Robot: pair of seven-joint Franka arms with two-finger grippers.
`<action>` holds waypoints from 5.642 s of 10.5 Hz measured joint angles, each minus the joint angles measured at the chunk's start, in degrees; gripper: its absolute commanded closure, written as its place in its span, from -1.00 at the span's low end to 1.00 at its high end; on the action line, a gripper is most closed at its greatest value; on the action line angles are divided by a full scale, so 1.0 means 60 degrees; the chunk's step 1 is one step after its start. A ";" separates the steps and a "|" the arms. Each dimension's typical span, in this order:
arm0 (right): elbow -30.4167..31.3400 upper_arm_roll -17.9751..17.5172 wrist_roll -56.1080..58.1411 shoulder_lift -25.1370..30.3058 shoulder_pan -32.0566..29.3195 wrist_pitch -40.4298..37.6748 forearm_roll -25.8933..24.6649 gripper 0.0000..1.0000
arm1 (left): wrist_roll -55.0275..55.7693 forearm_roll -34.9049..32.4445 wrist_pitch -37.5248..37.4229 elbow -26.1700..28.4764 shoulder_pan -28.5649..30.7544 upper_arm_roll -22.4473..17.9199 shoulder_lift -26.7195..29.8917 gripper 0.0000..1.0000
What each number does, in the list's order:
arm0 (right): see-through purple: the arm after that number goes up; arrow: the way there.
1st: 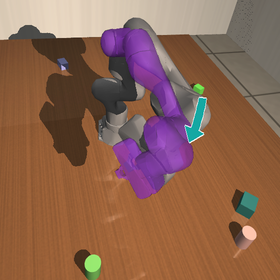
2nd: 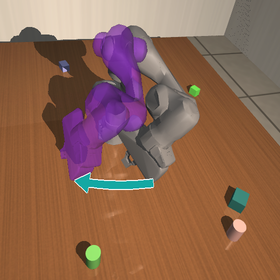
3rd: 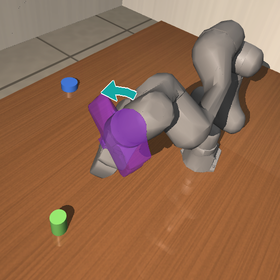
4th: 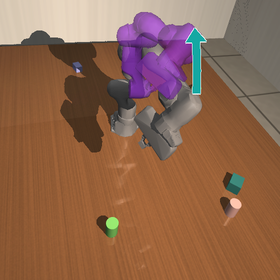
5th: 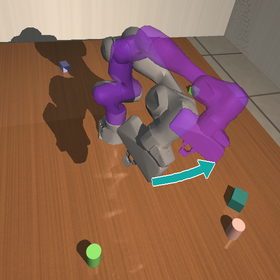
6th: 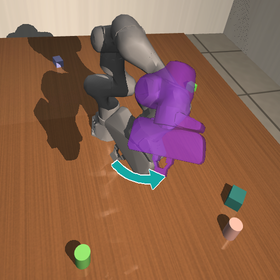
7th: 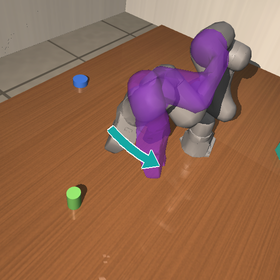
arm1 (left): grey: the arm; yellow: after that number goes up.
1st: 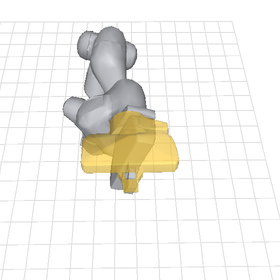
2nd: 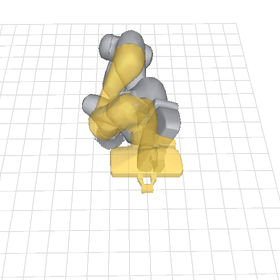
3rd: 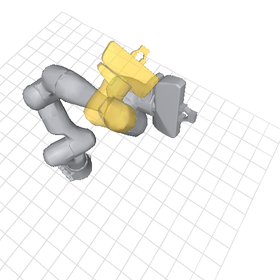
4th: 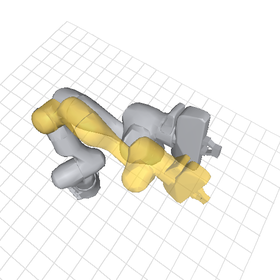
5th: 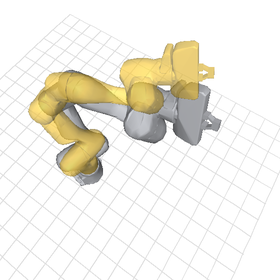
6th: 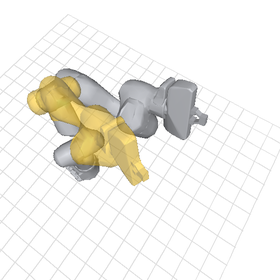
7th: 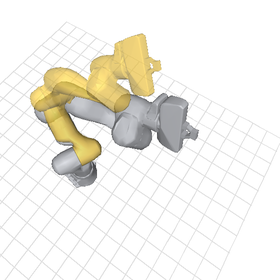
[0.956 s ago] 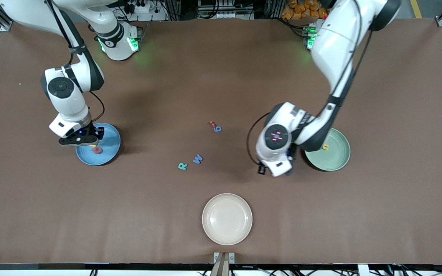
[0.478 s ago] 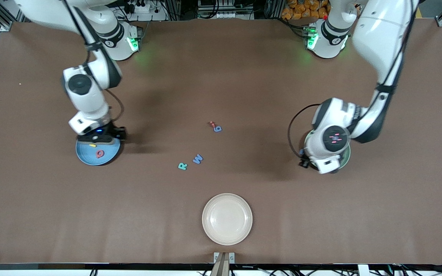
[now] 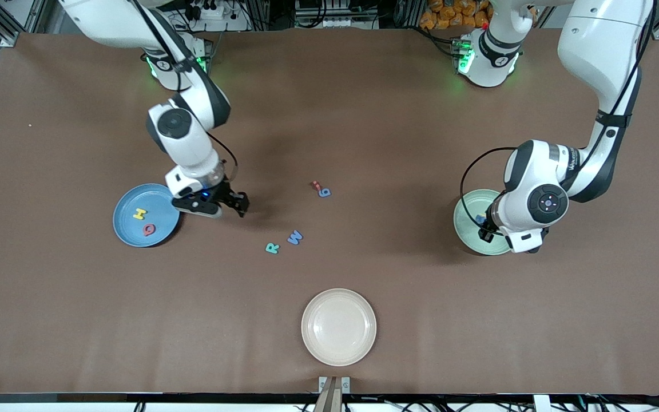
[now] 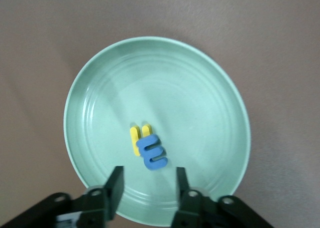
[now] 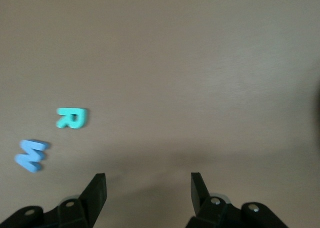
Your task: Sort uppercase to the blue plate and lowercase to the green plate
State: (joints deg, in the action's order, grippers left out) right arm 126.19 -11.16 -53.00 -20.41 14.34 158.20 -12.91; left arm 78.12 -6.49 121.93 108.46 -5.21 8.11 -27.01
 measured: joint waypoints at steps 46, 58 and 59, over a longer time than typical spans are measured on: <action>0.1816 0.3685 0.5325 0.1189 -0.0453 -0.0037 -0.3673 0.56 | 0.1028 -0.0001 0.1116 -0.1702 -0.5499 0.0247 -0.1116 -1.00; 0.2231 0.4170 0.5663 0.1187 -0.0267 0.0658 -0.3144 -0.21 | 0.1794 -0.0001 0.2388 -0.3031 -0.6591 0.0239 -0.2930 -1.00; 0.2230 0.4134 0.5663 0.1187 -0.0161 0.0658 -0.2922 -0.17 | 0.1799 -0.0001 0.2408 -0.3037 -0.6593 0.0239 -0.2999 -1.00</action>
State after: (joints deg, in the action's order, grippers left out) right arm 139.57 13.65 -19.02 -13.29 13.38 162.15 -30.45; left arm 88.91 -6.50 136.38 90.24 -44.76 9.54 -45.00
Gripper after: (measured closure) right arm 0.379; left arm 0.000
